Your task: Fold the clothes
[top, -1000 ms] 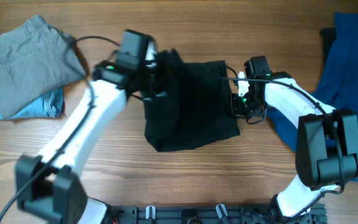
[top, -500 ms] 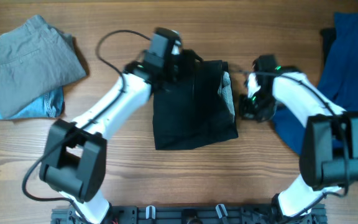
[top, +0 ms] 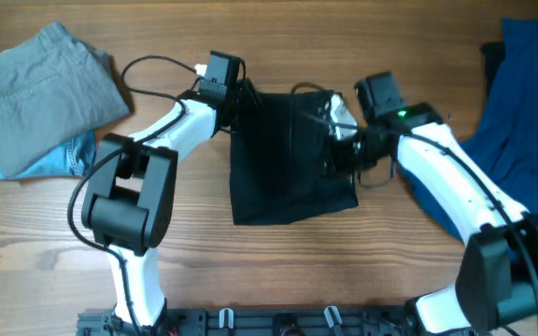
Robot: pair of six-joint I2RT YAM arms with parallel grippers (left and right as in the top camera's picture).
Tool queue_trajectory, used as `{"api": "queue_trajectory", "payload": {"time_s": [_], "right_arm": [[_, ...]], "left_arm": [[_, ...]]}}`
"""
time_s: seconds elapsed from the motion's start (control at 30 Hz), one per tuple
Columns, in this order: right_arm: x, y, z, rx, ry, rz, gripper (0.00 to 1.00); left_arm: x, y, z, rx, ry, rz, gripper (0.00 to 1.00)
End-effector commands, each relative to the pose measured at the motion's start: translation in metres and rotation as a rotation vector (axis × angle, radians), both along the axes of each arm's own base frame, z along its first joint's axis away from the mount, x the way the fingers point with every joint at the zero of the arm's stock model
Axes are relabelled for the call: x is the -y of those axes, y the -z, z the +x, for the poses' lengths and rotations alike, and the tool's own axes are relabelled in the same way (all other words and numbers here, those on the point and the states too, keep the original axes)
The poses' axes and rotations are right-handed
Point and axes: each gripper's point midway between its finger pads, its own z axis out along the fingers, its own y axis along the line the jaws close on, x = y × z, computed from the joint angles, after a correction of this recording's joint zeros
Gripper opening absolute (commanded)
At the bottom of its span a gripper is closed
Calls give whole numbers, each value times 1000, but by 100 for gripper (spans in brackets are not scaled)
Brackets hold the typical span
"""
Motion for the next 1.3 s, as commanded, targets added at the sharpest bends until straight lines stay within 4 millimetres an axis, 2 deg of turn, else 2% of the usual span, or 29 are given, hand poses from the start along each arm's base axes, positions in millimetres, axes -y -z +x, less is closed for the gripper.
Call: {"api": "queue_trajectory", "payload": {"time_s": [0.0,0.07,0.13,0.2,0.27,0.33,0.37,0.43,0.5,0.53,0.6,0.63,0.7,0.73,0.77,0.83,0.93,1.07,1.17,1.2,1.23,1.27], "right_arm": [[18,56,-33,-139,48,-94,5],[36,79,-46,-187,108,-201,5],[56,101,-57,-215,168,-314,6],[70,107,-48,-183,227,-393,8],[80,110,-26,-80,261,-448,16],[98,109,3,44,323,-520,20],[106,105,26,133,366,-530,20],[110,94,57,250,405,-495,21],[110,87,74,320,427,-471,22],[110,86,76,328,430,-467,26],[110,86,76,327,428,-468,32],[110,86,75,332,413,-473,33],[110,86,75,331,413,-473,37],[110,86,75,331,412,-474,37],[110,86,75,331,412,-474,38],[110,86,75,331,413,-473,39],[110,87,74,327,412,-475,40],[110,87,73,324,411,-476,41],[110,88,72,320,410,-478,41],[110,88,72,317,409,-479,41],[111,88,72,317,408,-480,41],[111,88,71,316,408,-480,41]], "left_arm": [[-13,41,-37,-183,46,101,63],[-21,50,-59,-283,48,131,67],[-34,58,-97,-442,52,177,67],[-46,60,-133,-590,54,224,66],[-58,56,-169,-737,56,270,60],[-67,49,-195,-849,56,303,53],[-67,43,-210,-917,49,294,51],[-55,37,-222,-978,59,215,49],[-49,29,-219,-957,63,178,48],[-49,23,-213,-917,64,175,48],[-50,5,-194,-801,60,174,49],[-50,-9,-179,-710,54,157,52],[-49,-33,-153,-549,92,121,65],[-50,-45,-140,-469,107,108,89],[-49,-55,-121,-363,159,107,100],[-46,-61,-101,-253,229,122,100],[-36,-56,-76,-136,348,136,100],[-6,-33,-69,-107,487,17,100],[14,-14,-75,-135,559,-95,100],[20,-3,-79,-157,583,-136,100],[20,17,-85,-211,582,-146,100],[21,26,-91,-247,584,-158,100]]}}
